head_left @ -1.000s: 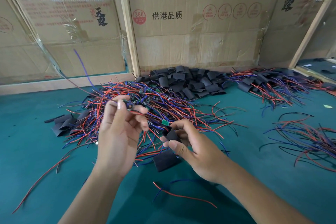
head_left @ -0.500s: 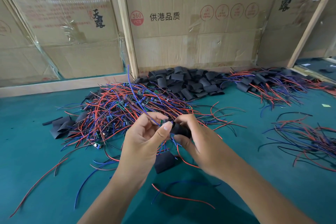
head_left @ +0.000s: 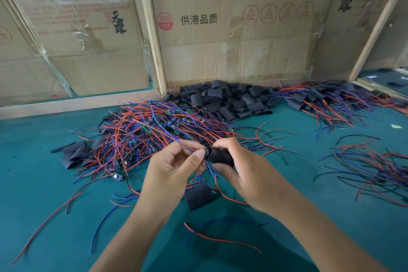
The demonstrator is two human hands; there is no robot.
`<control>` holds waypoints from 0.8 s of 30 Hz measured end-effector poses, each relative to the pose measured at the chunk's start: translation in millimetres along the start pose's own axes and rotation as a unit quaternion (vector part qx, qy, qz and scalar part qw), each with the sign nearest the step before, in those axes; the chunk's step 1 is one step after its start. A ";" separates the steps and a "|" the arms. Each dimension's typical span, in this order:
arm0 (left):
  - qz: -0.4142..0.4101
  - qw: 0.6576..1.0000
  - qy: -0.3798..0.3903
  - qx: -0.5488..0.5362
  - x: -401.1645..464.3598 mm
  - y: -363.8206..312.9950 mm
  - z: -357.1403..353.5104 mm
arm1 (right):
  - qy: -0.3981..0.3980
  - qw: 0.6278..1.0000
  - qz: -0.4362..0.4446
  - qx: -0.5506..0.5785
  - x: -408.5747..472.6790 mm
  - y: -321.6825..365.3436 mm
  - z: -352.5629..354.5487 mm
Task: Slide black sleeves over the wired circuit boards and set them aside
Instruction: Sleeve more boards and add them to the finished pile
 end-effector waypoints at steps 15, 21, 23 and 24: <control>0.161 0.983 0.043 -0.084 -2.2 24.2 5.7 | 0.042 0.997 0.008 -0.058 1.8 1.3 -7.8; 0.165 0.981 0.043 -0.092 -2.7 21.3 1.8 | 0.022 0.999 0.011 -0.027 1.4 -2.3 -7.3; 0.171 0.981 0.035 -0.088 -3.2 21.1 1.1 | 0.021 0.999 0.008 -0.026 1.5 -3.5 -8.0; 0.174 0.980 0.031 -0.086 -3.4 20.8 0.9 | 0.020 0.999 0.009 -0.028 1.2 -3.9 -8.4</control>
Point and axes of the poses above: each hand's wrist, its own x-axis towards the middle knuckle, its own z-axis out of the back of the hand, y = z × x, the point moved 6 cm from there along x, towards the middle knuckle, and after that the axes turned 11 degrees about y, right-handed, at the moved point
